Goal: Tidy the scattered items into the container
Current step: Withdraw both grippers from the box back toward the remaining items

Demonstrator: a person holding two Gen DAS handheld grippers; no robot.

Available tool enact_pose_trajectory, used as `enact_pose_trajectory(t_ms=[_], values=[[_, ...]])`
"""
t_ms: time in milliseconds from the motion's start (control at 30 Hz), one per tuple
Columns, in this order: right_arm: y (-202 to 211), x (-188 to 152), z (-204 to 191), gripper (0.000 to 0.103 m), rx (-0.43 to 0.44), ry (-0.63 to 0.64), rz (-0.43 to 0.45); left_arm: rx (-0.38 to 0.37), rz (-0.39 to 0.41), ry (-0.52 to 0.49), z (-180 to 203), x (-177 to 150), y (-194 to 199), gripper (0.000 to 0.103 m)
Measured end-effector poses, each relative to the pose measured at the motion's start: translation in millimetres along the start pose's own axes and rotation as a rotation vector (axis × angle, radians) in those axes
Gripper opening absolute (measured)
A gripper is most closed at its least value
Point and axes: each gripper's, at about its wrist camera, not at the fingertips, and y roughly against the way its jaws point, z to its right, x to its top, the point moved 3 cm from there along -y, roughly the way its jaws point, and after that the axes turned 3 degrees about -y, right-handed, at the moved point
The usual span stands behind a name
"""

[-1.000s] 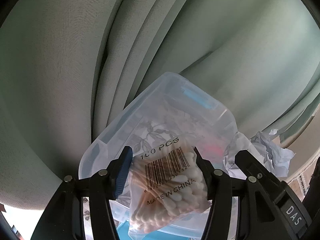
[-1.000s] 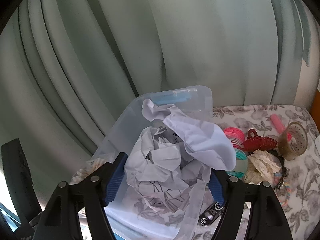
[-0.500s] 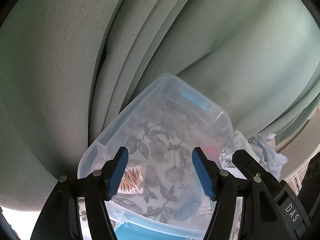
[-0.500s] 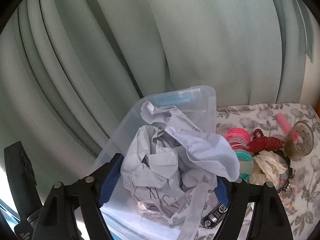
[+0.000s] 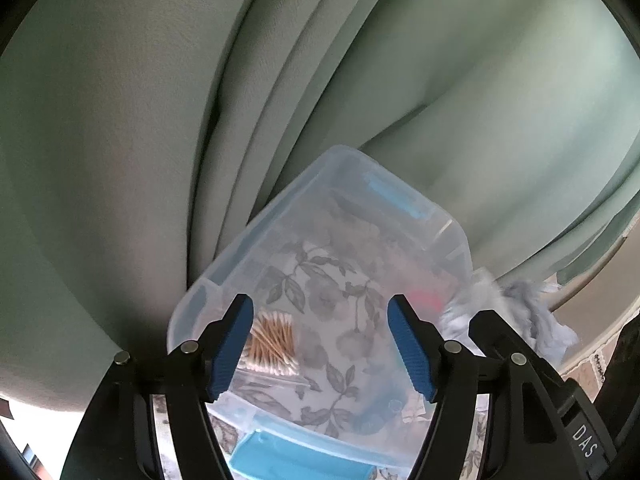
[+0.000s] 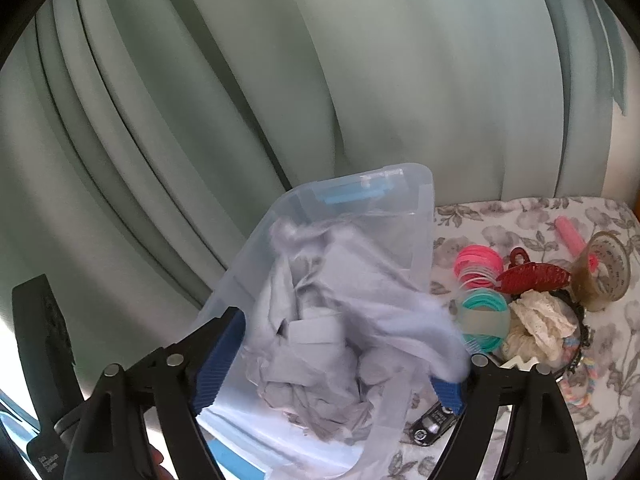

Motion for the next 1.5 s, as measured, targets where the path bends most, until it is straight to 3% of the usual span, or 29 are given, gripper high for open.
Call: enact_pose_trajectory(t_ms=[267, 533, 1200, 1500], values=[[14, 2, -7, 0.087, 0.006, 0.022, 0.020, -0.002, 0.001, -0.014, 3, 2, 11, 0.071], [46, 2, 2, 0.087, -0.037, -0.006, 0.055, -0.009, -0.026, -0.080, 30, -1, 22, 0.071], [194, -1, 20, 0.087, -0.050, -0.018, 0.311, -0.041, 0.098, -0.284, 131, -18, 117, 0.071], [238, -8, 45, 0.087, -0.082, -0.072, 0.360, -0.085, 0.115, -0.362, 167, -41, 145, 0.071]])
